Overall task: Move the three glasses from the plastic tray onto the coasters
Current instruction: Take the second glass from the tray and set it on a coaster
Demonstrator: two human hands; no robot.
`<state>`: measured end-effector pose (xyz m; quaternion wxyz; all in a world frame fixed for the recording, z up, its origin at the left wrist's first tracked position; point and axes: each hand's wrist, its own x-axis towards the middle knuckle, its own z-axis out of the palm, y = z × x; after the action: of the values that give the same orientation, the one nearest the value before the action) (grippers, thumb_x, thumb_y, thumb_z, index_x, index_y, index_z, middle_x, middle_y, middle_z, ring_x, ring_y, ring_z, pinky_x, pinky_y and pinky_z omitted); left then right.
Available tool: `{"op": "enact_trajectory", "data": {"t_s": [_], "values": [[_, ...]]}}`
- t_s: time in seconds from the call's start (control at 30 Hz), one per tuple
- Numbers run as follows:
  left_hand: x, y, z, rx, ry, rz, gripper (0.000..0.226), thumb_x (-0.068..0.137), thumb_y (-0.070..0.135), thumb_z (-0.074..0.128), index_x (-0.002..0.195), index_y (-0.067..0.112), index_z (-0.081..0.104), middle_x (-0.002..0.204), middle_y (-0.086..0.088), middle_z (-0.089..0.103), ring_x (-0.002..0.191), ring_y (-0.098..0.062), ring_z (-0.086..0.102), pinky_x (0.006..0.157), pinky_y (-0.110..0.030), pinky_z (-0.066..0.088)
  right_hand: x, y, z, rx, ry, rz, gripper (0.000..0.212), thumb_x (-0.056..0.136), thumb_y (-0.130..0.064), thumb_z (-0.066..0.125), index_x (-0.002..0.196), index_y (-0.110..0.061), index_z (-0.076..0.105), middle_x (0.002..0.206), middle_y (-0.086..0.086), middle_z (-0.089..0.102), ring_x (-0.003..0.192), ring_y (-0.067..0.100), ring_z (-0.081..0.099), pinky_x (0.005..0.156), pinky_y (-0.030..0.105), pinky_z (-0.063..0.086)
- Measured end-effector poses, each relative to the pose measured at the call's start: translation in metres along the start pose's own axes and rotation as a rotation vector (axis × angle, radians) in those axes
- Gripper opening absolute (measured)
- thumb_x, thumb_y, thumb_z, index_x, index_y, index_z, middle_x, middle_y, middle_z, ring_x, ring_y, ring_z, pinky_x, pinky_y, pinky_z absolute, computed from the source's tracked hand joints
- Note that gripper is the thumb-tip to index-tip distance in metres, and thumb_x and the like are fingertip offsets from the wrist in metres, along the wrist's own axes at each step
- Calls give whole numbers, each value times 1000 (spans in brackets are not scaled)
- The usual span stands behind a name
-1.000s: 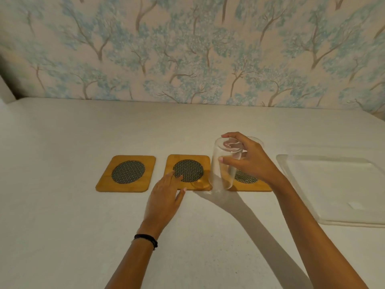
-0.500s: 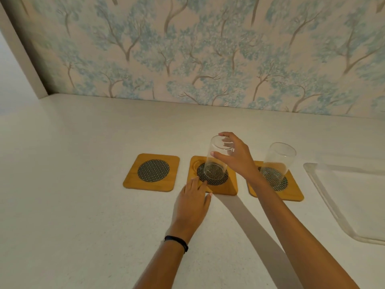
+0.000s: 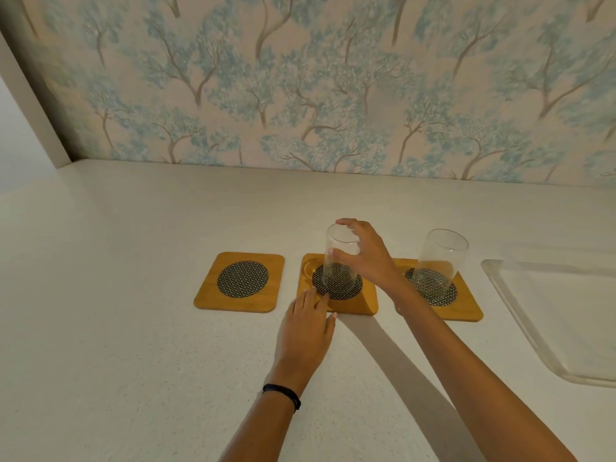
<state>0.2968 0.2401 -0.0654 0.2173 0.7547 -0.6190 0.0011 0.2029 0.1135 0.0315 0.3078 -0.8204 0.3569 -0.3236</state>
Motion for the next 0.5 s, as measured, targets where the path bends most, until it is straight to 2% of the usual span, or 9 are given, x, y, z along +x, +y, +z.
{"op": "enact_trajectory", "data": {"t_s": [0.2,0.3,0.4,0.5], "values": [[0,0,-1,-13,37,9,40,96,34,36,132,19,42,143,-5,41,134,-19,35,115,-38,25,-11,-3,-18,-54,-30,-56,46,84,-25,63,127,-24,48,144,6,34,134,21,31,105,29,27],[-1,6,-2,-7,72,41,37,95,34,39,129,19,46,141,-5,45,133,-19,37,112,-39,31,-23,-1,-34,-96,-12,-139,37,88,-24,59,124,-23,53,147,1,34,137,18,30,107,29,26],[-4,18,-3,-29,115,95,33,94,31,46,124,18,53,139,-8,49,130,-22,43,106,-42,40,-36,2,-51,-134,-34,-212,31,91,-22,54,121,-21,57,149,-2,34,137,15,30,104,37,34],[-5,35,-1,-45,188,192,29,91,27,51,117,16,58,133,-9,55,123,-24,52,99,-41,48,-52,8,-71,-131,-57,-271,27,92,-21,53,117,-20,61,143,-5,43,131,8,39,93,22,39]]}}
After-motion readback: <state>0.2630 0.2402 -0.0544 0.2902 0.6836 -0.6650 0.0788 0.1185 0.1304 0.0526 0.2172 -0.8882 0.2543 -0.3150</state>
